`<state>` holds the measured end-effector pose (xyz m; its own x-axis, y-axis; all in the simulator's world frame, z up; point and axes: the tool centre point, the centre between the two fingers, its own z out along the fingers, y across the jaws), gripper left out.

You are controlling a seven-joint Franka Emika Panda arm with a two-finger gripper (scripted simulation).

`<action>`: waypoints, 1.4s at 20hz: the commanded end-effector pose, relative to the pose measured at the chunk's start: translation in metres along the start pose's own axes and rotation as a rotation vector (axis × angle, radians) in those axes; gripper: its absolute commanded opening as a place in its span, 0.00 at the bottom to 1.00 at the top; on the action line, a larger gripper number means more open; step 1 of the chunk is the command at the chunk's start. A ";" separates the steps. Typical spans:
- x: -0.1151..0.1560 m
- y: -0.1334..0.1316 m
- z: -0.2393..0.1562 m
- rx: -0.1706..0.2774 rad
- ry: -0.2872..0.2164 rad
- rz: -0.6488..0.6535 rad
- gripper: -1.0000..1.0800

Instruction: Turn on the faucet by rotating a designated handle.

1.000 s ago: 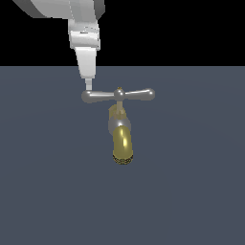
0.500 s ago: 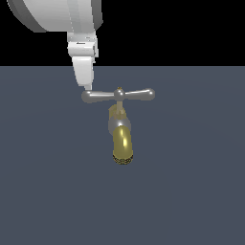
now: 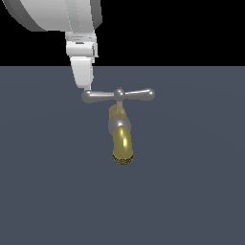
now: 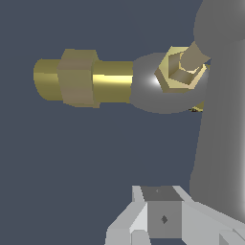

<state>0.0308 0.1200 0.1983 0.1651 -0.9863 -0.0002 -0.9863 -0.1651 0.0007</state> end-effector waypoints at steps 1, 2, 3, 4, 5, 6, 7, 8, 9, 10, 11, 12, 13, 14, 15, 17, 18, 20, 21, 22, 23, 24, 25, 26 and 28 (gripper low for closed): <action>-0.001 0.007 0.000 0.000 0.000 0.000 0.00; -0.001 0.010 0.000 0.000 0.000 0.000 0.00; -0.001 0.012 0.000 0.000 0.000 0.000 0.00; -0.002 0.015 0.000 0.000 0.000 0.000 0.00; -0.002 0.018 0.000 0.000 0.000 0.000 0.00; -0.002 0.021 0.000 0.000 0.000 0.000 0.00; -0.003 0.024 0.000 0.000 0.000 0.000 0.00; -0.003 0.026 0.000 0.000 0.000 0.000 0.00; -0.003 0.029 0.000 0.000 0.000 0.000 0.00; -0.003 0.032 0.000 0.000 0.000 0.000 0.00; -0.004 0.035 0.000 0.000 0.000 0.000 0.00; -0.004 0.038 0.000 0.000 0.000 0.001 0.00; -0.004 0.040 0.000 0.000 0.000 0.001 0.00; -0.004 0.043 0.000 0.000 0.000 0.001 0.00; -0.005 0.046 0.000 0.000 0.000 0.001 0.00; -0.005 0.052 0.000 0.000 0.000 0.001 0.00; -0.005 0.055 0.000 0.000 0.000 0.001 0.00; -0.006 0.060 0.000 0.000 0.000 0.001 0.00; -0.006 0.063 0.000 0.000 0.000 0.001 0.00; -0.007 0.066 0.000 0.000 0.000 0.001 0.00; -0.007 0.069 0.000 0.000 0.000 0.001 0.00; -0.007 0.071 0.000 0.000 0.000 0.001 0.00; -0.007 0.074 0.000 0.001 0.000 0.001 0.00; -0.007 0.074 0.000 0.001 0.000 0.001 0.00; -0.006 0.072 -0.001 0.006 0.002 -0.001 0.00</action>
<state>-0.0398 0.1176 0.1990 0.1696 -0.9855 -0.0001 -0.9855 -0.1696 -0.0065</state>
